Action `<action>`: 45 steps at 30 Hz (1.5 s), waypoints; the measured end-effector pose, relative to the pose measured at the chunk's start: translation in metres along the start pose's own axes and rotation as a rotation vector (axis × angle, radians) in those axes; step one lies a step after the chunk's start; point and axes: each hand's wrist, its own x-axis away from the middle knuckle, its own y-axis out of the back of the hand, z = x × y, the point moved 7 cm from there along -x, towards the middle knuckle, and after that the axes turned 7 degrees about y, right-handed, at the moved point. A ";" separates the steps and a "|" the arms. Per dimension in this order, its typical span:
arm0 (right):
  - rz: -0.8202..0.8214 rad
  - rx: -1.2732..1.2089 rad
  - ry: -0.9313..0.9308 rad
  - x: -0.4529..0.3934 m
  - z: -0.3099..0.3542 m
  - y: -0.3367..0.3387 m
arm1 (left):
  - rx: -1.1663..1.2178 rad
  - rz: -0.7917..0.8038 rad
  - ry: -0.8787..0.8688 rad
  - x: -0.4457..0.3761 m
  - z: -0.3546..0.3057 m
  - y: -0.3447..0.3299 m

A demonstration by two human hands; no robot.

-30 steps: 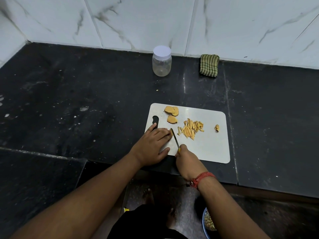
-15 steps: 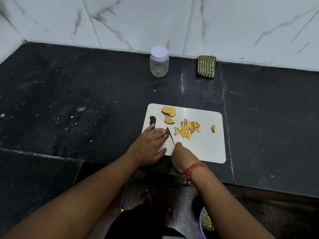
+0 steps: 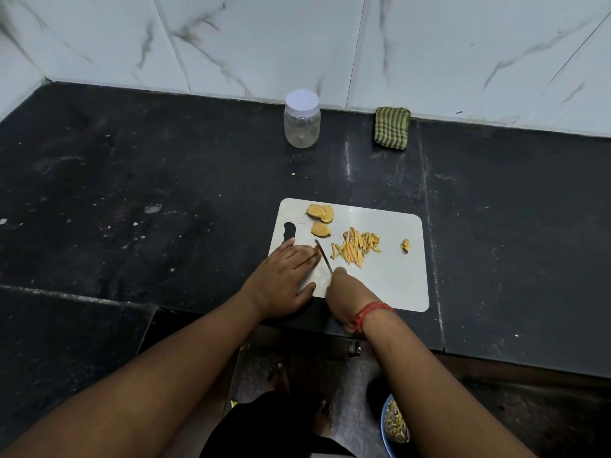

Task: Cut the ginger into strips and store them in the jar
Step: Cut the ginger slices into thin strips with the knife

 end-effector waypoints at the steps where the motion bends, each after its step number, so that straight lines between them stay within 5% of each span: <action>1: 0.066 -0.081 0.006 0.000 -0.003 -0.011 | -0.006 -0.002 0.000 0.000 0.000 0.000; 45: -0.023 -0.060 0.088 0.010 -0.006 -0.015 | -0.037 -0.002 0.055 0.001 0.002 0.004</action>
